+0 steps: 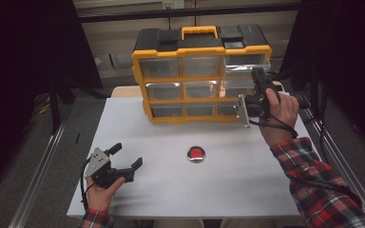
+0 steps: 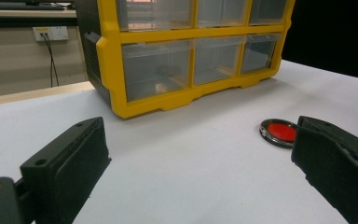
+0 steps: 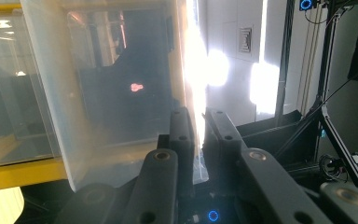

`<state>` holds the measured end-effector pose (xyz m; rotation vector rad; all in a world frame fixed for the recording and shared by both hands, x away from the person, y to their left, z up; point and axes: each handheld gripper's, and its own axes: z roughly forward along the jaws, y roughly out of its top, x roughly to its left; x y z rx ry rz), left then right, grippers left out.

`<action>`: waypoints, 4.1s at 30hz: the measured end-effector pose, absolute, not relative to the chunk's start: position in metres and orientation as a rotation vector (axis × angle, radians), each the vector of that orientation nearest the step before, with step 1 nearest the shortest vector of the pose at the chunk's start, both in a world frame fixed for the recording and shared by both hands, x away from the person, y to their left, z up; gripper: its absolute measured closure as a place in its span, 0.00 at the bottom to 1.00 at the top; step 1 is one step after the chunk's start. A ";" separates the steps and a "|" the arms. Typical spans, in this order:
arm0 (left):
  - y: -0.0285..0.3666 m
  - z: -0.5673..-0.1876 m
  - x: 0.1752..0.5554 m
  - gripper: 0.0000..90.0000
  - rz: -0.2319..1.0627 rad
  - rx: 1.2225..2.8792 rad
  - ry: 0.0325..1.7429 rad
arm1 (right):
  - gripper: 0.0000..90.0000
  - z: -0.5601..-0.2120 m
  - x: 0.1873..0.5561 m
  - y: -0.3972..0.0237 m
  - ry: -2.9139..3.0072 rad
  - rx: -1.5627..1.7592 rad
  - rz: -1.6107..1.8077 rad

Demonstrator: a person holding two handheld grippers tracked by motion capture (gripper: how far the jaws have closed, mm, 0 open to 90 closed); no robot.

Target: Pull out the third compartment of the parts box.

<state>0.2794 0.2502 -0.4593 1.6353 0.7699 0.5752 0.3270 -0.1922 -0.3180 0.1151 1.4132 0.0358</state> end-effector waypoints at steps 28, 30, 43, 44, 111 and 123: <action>0.250 -0.459 0.279 0.04 0.573 1.632 0.773 | 0.93 -0.321 0.325 -0.191 1.414 0.127 0.031; 0.250 -0.459 0.279 0.04 0.574 1.635 0.773 | 0.93 -0.321 0.325 -0.190 1.415 0.111 0.020; 0.249 -0.459 0.279 0.04 0.579 1.633 0.779 | 0.92 -0.323 0.316 -0.189 1.412 0.130 0.047; 0.250 -0.459 0.279 0.04 0.581 1.636 0.778 | 0.92 -0.323 0.315 -0.189 1.413 0.131 0.047; 0.250 -0.459 0.279 0.04 0.584 1.635 0.777 | 0.89 -0.324 0.297 -0.190 1.404 0.170 0.126; 0.250 -0.459 0.280 0.04 0.586 1.636 0.773 | 0.86 -0.327 0.294 -0.190 1.394 0.204 0.185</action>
